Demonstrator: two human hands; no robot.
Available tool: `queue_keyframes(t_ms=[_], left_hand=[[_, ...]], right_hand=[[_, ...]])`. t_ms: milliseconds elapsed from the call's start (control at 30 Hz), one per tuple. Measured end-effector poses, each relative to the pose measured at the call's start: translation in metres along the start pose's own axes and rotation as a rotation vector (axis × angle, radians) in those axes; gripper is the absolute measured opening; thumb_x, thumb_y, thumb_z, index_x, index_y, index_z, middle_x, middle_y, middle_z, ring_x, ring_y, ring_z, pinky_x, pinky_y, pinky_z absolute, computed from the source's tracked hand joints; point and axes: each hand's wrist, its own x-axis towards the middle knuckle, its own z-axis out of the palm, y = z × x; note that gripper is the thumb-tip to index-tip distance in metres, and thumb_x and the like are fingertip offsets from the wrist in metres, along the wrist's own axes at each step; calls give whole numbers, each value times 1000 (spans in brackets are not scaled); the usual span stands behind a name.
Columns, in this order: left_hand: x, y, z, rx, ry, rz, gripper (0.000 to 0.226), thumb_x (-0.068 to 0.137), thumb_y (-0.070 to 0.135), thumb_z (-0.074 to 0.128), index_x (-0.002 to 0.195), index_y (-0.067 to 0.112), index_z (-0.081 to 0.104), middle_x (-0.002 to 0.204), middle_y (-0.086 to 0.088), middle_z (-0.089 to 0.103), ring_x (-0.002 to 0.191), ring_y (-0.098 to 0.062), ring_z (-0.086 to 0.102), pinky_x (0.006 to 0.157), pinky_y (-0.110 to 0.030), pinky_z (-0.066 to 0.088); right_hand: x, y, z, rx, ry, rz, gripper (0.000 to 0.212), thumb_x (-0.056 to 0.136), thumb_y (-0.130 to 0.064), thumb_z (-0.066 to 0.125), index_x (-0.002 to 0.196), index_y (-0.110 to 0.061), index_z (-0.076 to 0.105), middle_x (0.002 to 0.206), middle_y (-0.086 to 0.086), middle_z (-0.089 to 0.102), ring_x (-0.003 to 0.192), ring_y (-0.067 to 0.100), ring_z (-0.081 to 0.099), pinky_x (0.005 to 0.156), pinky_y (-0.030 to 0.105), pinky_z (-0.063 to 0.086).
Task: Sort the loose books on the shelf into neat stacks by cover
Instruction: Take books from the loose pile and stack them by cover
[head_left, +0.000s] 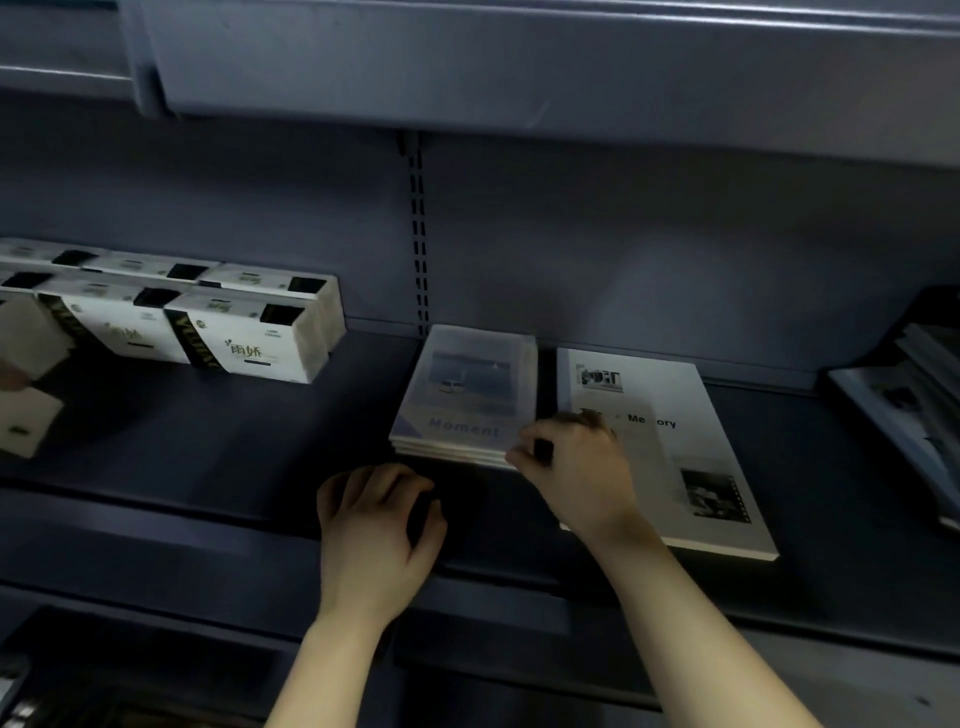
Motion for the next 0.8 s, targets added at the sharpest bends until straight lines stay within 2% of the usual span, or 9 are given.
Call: queue_keyframes(t_ms=[100, 200, 300, 400, 500, 667, 800], left_hand=[[3, 9, -3, -8, 24, 19, 34, 81, 38, 45, 90, 18, 72, 96, 2, 65, 90, -24, 58, 88, -39, 28], [8, 28, -6, -12, 18, 38, 36, 82, 39, 44, 92, 18, 71, 97, 1, 66, 89, -25, 57, 87, -41, 32], [12, 53, -5, -6, -41, 52, 37, 84, 42, 41, 95, 20, 70, 100, 1, 65, 91, -25, 58, 86, -42, 34], [15, 81, -2, 27, -82, 79, 39, 85, 44, 38, 97, 23, 69, 103, 0, 65, 94, -27, 59, 85, -39, 30], [14, 115, 3, 49, -104, 103, 41, 85, 44, 37, 101, 22, 68, 104, -1, 65, 96, -28, 58, 85, -40, 32], [5, 183, 15, 38, -95, 154, 40, 86, 42, 36, 100, 21, 67, 103, 0, 64, 94, -28, 58, 86, -38, 27], [-6, 242, 30, 29, -118, 148, 42, 86, 44, 36, 102, 22, 67, 105, 0, 64, 94, -27, 57, 86, -41, 34]], right_hand=[[-3, 7, -27, 100, 21, -46, 29, 89, -27, 65, 117, -21, 67, 107, -2, 68, 99, 16, 60, 76, 20, 42], [-8, 21, -60, 94, 120, -25, 30, 90, -26, 63, 120, -21, 64, 113, -4, 67, 98, 11, 62, 81, 20, 45], [-12, 42, -95, 70, 218, 35, 29, 89, -24, 64, 117, -19, 66, 112, -3, 68, 96, 11, 62, 80, 19, 44], [-19, 62, -135, 41, 292, 77, 28, 88, -21, 64, 115, -15, 68, 109, 4, 69, 98, 21, 64, 81, 25, 47], [-27, 87, -177, -38, 352, 75, 20, 87, -18, 62, 104, -14, 72, 102, 7, 71, 92, 25, 65, 73, 24, 44], [-49, 139, -248, -139, 480, 88, 23, 86, -23, 58, 95, -9, 73, 97, 15, 70, 91, 33, 63, 71, 32, 44], [-76, 182, -310, -132, 519, 120, 20, 88, -22, 57, 94, -10, 73, 91, 15, 69, 83, 35, 61, 65, 28, 36]])
